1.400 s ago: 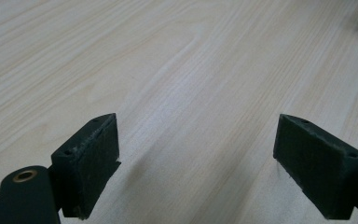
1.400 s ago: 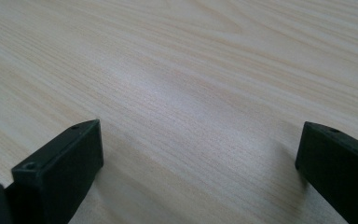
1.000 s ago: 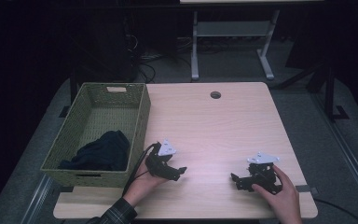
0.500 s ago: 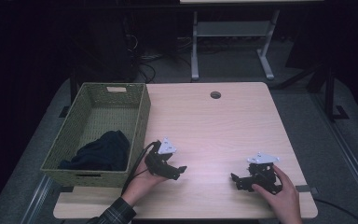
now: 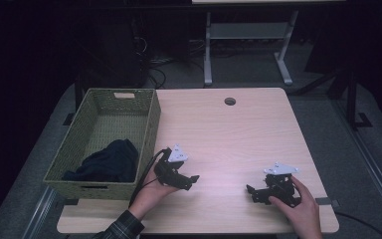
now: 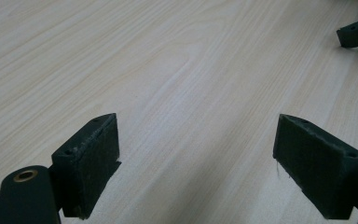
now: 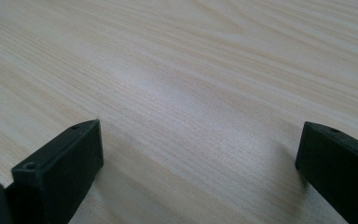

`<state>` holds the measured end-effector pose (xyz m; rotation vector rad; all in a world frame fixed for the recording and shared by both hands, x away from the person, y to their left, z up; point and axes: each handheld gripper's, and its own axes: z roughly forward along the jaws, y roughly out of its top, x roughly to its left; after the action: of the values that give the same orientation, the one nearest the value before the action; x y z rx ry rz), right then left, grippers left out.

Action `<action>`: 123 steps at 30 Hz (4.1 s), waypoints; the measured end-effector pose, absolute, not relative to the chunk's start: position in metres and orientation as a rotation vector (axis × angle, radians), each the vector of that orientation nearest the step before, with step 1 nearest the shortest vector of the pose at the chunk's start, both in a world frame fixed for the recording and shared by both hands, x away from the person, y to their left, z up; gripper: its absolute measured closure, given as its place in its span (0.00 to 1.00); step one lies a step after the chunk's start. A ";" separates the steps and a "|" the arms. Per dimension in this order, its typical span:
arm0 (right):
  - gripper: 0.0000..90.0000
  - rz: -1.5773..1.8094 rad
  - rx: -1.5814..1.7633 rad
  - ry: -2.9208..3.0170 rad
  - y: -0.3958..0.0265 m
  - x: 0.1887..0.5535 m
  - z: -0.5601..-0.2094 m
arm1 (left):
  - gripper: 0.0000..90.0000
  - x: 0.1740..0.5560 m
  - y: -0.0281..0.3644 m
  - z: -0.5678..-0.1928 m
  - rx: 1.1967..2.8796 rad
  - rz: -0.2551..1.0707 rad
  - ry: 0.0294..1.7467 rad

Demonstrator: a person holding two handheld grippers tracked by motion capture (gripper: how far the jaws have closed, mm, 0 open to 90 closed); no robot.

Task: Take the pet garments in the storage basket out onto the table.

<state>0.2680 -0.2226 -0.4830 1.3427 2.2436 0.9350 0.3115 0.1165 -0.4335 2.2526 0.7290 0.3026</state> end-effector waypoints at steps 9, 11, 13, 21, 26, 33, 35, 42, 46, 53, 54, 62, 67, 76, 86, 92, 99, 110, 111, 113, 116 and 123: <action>0.00 0.935 1.347 2.244 -0.222 0.268 -0.483 | 0.15 0.312 0.117 -0.426 2.239 0.311 0.735; 0.00 0.935 1.347 2.244 -0.222 0.268 -0.483 | 0.15 0.312 0.117 -0.424 2.235 0.314 0.730; 0.00 0.935 1.348 2.244 -0.222 0.268 -0.483 | 0.15 0.313 0.117 -0.423 2.230 0.310 0.733; 0.00 0.935 1.348 2.244 -0.222 0.268 -0.483 | 0.15 0.313 0.117 -0.417 2.231 0.311 0.717; 0.00 0.935 1.348 2.244 -0.222 0.268 -0.483 | 0.15 0.315 0.117 -0.411 2.221 0.314 0.719; 0.00 0.936 1.350 2.243 -0.222 0.268 -0.483 | 0.15 0.316 0.118 -0.405 2.226 0.316 0.707; 0.00 0.935 1.348 2.244 -0.222 0.268 -0.483 | 0.15 0.316 0.118 -0.404 2.223 0.314 0.709; 0.00 0.935 1.349 2.244 -0.222 0.268 -0.483 | 0.15 0.318 0.117 -0.399 2.231 0.313 0.698; 0.00 0.935 1.348 2.243 -0.222 0.268 -0.483 | 0.15 0.319 0.117 -0.395 2.232 0.320 0.694; 0.00 0.935 1.349 2.243 -0.222 0.268 -0.483 | 0.15 0.322 0.116 -0.388 2.238 0.314 0.680; 0.00 0.935 1.352 2.243 -0.222 0.268 -0.483 | 0.15 0.322 0.117 -0.388 2.234 0.312 0.681; 0.00 0.934 1.347 2.244 -0.222 0.268 -0.483 | 0.15 0.327 0.124 -0.377 2.215 0.330 0.683; 0.00 0.936 1.340 2.244 -0.223 0.268 -0.483 | 0.16 0.327 0.130 -0.371 2.196 0.322 0.684; 0.00 0.937 1.338 2.246 -0.223 0.268 -0.483 | 0.16 0.328 0.143 -0.361 2.174 0.300 0.680; 0.00 0.937 1.336 2.248 -0.223 0.268 -0.483 | 0.16 0.328 0.164 -0.349 2.150 0.334 0.712; 0.00 0.938 1.336 2.248 -0.223 0.268 -0.483 | 0.16 0.329 0.178 -0.342 2.134 0.348 0.737; 0.01 0.938 1.335 2.248 -0.223 0.268 -0.483 | 0.16 0.329 0.191 -0.338 2.148 0.346 0.754; 0.01 0.938 1.335 2.249 -0.223 0.268 -0.483 | 0.16 0.328 0.214 -0.333 2.154 0.355 0.794; 0.01 0.938 1.336 2.249 -0.223 0.268 -0.483 | 0.16 0.327 0.217 -0.332 2.151 0.358 0.799; 0.01 0.938 1.336 2.249 -0.223 0.268 -0.483 | 0.16 0.327 0.222 -0.331 2.153 0.364 0.805; 0.00 0.938 1.336 2.249 -0.223 0.268 -0.483 | 0.16 0.326 0.229 -0.330 2.156 0.374 0.819; 0.01 0.938 1.335 2.250 -0.223 0.268 -0.483 | 0.16 0.323 0.248 -0.329 2.161 0.395 0.864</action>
<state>0.2679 -0.2232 -0.4830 1.3347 2.2498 0.9383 0.3231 0.2476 -0.3290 2.1614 0.8642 0.3947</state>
